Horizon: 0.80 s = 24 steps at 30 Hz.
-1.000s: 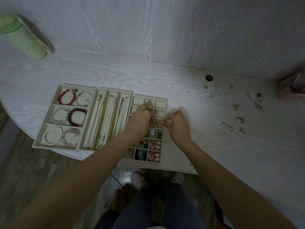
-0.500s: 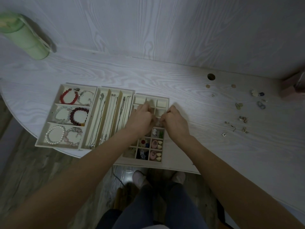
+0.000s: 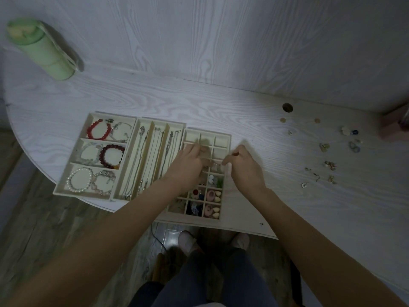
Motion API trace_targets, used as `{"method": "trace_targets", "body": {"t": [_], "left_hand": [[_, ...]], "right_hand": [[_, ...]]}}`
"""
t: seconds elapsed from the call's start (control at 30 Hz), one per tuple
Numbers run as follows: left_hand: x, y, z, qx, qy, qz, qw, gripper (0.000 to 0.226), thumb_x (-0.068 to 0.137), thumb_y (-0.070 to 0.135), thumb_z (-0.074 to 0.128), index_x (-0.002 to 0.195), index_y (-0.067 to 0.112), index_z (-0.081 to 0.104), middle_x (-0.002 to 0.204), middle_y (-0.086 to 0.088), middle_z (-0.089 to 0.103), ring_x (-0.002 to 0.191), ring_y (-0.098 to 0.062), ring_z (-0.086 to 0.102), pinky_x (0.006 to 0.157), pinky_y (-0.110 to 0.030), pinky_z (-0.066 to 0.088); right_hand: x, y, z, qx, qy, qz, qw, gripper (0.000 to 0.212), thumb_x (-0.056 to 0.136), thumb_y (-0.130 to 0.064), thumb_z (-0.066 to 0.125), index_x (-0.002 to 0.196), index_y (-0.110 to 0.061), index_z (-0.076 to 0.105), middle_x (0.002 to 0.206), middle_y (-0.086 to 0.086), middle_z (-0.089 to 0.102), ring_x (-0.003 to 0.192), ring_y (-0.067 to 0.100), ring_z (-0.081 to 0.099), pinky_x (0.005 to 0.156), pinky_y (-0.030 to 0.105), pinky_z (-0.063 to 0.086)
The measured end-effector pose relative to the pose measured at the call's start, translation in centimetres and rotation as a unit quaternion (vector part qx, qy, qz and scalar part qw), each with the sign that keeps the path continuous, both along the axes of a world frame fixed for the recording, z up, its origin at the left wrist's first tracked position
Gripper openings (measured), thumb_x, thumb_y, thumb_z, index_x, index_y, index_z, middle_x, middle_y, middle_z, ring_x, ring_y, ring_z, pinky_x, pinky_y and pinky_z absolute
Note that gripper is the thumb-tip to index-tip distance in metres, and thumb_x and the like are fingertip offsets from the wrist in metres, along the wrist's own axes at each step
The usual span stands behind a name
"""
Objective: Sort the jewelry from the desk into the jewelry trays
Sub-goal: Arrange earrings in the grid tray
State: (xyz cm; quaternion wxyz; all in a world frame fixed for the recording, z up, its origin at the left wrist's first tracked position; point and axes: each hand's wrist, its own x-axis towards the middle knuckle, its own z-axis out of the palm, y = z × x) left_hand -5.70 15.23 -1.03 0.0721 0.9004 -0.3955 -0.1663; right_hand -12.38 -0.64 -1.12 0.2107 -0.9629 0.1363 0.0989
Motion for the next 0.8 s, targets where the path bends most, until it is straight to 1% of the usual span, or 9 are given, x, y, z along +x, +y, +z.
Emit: {"method": "trace_targets", "body": {"t": [0.1,0.17,0.23,0.3,0.37,0.5,0.6,0.7,0.8], "left_hand": [[-0.2,0.0,0.0,0.021,-0.031,-0.028,0.999,0.048,0.090,0.024,0.057,0.136,0.034,0.047,0.149,-0.005,0.021,0.136,-0.026,0.018,0.108,-0.037,0.023],[-0.4,-0.1,-0.1,0.033,-0.039,-0.041,0.998,0.050,0.089,0.019,0.056,0.136,0.033,0.048,0.151,-0.006,0.018,0.136,-0.026,0.017,0.110,-0.038,0.022],[-0.5,-0.2,-0.1,0.045,-0.048,-0.052,0.996,0.050,0.089,0.017,0.054,0.136,0.031,0.049,0.151,-0.006,0.018,0.136,-0.025,0.018,0.109,-0.039,0.023],[-0.6,-0.4,0.0,0.050,-0.054,-0.061,0.995,0.049,0.088,0.017,0.052,0.135,0.030,0.050,0.151,-0.005,0.018,0.135,-0.025,0.019,0.107,-0.037,0.024],[-0.6,-0.5,0.2,0.053,-0.058,-0.063,0.995,0.047,0.088,0.016,0.052,0.134,0.028,0.053,0.150,-0.006,0.019,0.134,-0.025,0.021,0.107,-0.037,0.024],[-0.6,-0.8,0.6,0.073,-0.065,-0.050,0.994,0.033,0.086,0.016,0.054,0.117,0.015,0.065,0.151,-0.006,0.020,0.135,-0.026,0.020,0.109,-0.038,0.022],[-0.4,-0.7,0.8,0.087,-0.065,-0.057,0.992,0.033,0.087,0.020,0.054,0.118,0.015,0.065,0.152,-0.005,0.018,0.136,-0.025,0.019,0.110,-0.039,0.019],[-0.3,-0.5,0.9,0.089,-0.061,-0.070,0.992,0.038,0.088,0.023,0.053,0.125,0.022,0.061,0.151,-0.004,0.017,0.136,-0.025,0.018,0.110,-0.039,0.019],[-0.3,-0.8,1.0,0.100,-0.061,-0.069,0.991,0.038,0.086,0.022,0.055,0.124,0.020,0.061,0.150,-0.006,0.019,0.135,-0.026,0.019,0.110,-0.040,0.020]], "right_hand": [[-0.3,-0.1,0.3,0.005,0.022,0.022,1.000,0.033,0.092,-0.001,0.042,0.115,-0.012,0.063,0.128,0.011,0.045,0.105,0.030,0.051,0.077,0.031,0.036],[-0.2,0.0,0.3,-0.003,0.036,0.044,0.998,0.032,0.092,-0.002,0.042,0.114,-0.014,0.063,0.129,0.010,0.044,0.107,0.030,0.050,0.077,0.033,0.037],[-0.2,0.3,0.3,-0.008,0.052,0.056,0.997,0.026,0.092,-0.005,0.045,0.107,-0.019,0.060,0.127,0.009,0.046,0.104,0.029,0.052,0.073,0.032,0.037],[-0.2,0.4,0.5,0.015,0.042,0.039,0.998,0.013,0.089,-0.013,0.050,0.101,-0.018,0.050,0.116,0.006,0.050,0.088,0.027,0.055,0.063,0.032,0.034],[0.0,0.6,0.7,0.027,0.026,0.004,0.999,0.018,0.086,-0.019,0.053,0.102,-0.014,0.045,0.105,0.006,0.052,0.080,0.029,0.055,0.060,0.033,0.032],[0.1,1.0,1.3,0.077,0.048,-0.056,0.994,0.015,0.087,-0.014,0.049,0.101,-0.013,0.046,0.109,0.008,0.051,0.086,0.032,0.055,0.062,0.034,0.031],[0.2,1.0,1.1,0.031,0.062,-0.004,0.998,0.013,0.090,-0.005,0.048,0.094,-0.018,0.045,0.119,0.010,0.048,0.101,0.029,0.051,0.072,0.034,0.034],[0.4,1.2,0.9,0.092,0.048,-0.060,0.993,0.015,0.089,-0.016,0.050,0.102,-0.010,0.044,0.108,0.008,0.051,0.084,0.030,0.052,0.066,0.034,0.032],[0.4,1.2,1.1,0.074,0.042,-0.049,0.995,0.017,0.091,-0.014,0.047,0.107,-0.010,0.044,0.110,0.009,0.051,0.085,0.030,0.052,0.066,0.033,0.032]]}}
